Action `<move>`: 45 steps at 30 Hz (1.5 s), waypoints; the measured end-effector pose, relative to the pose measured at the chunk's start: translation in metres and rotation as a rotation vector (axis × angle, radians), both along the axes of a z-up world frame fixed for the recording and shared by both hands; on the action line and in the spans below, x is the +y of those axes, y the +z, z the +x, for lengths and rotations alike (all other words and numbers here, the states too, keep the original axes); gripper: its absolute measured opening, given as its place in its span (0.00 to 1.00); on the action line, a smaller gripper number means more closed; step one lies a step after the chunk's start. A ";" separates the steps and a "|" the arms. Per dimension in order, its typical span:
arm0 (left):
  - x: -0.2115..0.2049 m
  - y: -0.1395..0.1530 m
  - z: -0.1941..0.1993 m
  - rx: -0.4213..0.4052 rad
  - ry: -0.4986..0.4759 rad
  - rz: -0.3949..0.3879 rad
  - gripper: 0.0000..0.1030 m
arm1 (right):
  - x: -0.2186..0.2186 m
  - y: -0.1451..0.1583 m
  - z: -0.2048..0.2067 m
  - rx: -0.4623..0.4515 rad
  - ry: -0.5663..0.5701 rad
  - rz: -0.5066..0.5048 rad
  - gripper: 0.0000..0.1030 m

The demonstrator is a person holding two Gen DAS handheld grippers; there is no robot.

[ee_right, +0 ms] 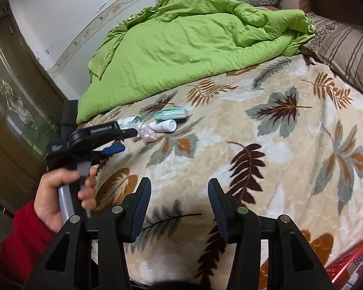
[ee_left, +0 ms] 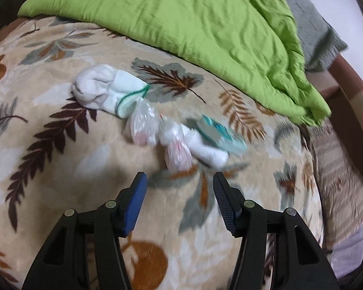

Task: Collect trash
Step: 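Return to the bed and grasp the clear plastic bag with the left gripper, then grasp the teal tissue pack with the right gripper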

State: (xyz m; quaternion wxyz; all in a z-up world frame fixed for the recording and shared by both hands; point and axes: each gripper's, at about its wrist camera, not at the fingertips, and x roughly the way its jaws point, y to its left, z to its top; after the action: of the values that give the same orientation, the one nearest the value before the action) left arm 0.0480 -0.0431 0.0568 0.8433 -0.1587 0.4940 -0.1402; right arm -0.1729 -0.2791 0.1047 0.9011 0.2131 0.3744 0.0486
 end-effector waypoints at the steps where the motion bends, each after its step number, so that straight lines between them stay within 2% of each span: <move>1: -0.002 -0.003 0.008 0.002 0.016 -0.003 0.54 | -0.003 -0.002 0.001 0.003 -0.004 0.004 0.51; 6: -0.007 -0.022 0.036 0.058 0.071 -0.045 0.55 | -0.012 -0.011 0.002 0.022 -0.018 0.019 0.51; 9: -0.014 -0.035 0.049 0.084 0.074 -0.022 0.55 | -0.016 -0.015 0.002 0.033 -0.025 0.019 0.51; 14: -0.020 -0.040 0.056 0.030 0.058 -0.024 0.54 | -0.023 -0.018 0.003 0.048 -0.039 0.018 0.51; 16: -0.019 -0.039 0.057 0.010 0.058 -0.034 0.41 | -0.023 -0.019 0.004 0.051 -0.041 0.016 0.51; 17: -0.017 -0.039 0.058 0.010 0.052 -0.041 0.26 | -0.022 -0.018 0.004 0.052 -0.042 0.015 0.51; 23: -0.004 -0.041 0.044 0.019 0.030 -0.044 0.26 | -0.017 -0.015 0.006 0.052 -0.032 -0.001 0.51; 30: 0.024 -0.015 -0.004 -0.074 0.001 0.005 0.26 | 0.002 -0.006 0.019 0.039 0.011 -0.040 0.51; 33: 0.041 -0.005 -0.024 -0.105 0.011 -0.002 0.26 | 0.013 -0.004 0.031 0.044 0.033 -0.041 0.51; 39: 0.063 -0.004 -0.038 -0.142 0.020 -0.006 0.26 | 0.038 -0.002 0.060 0.052 0.076 -0.040 0.51; 45: 0.066 -0.017 -0.022 -0.098 -0.029 -0.093 0.26 | 0.046 -0.005 0.095 0.064 0.090 -0.026 0.51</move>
State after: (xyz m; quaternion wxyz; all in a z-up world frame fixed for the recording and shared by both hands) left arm 0.0263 0.0232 0.0399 0.8561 -0.1836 0.4471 -0.1827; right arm -0.0776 -0.2334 0.0998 0.8884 0.1856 0.4128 0.0775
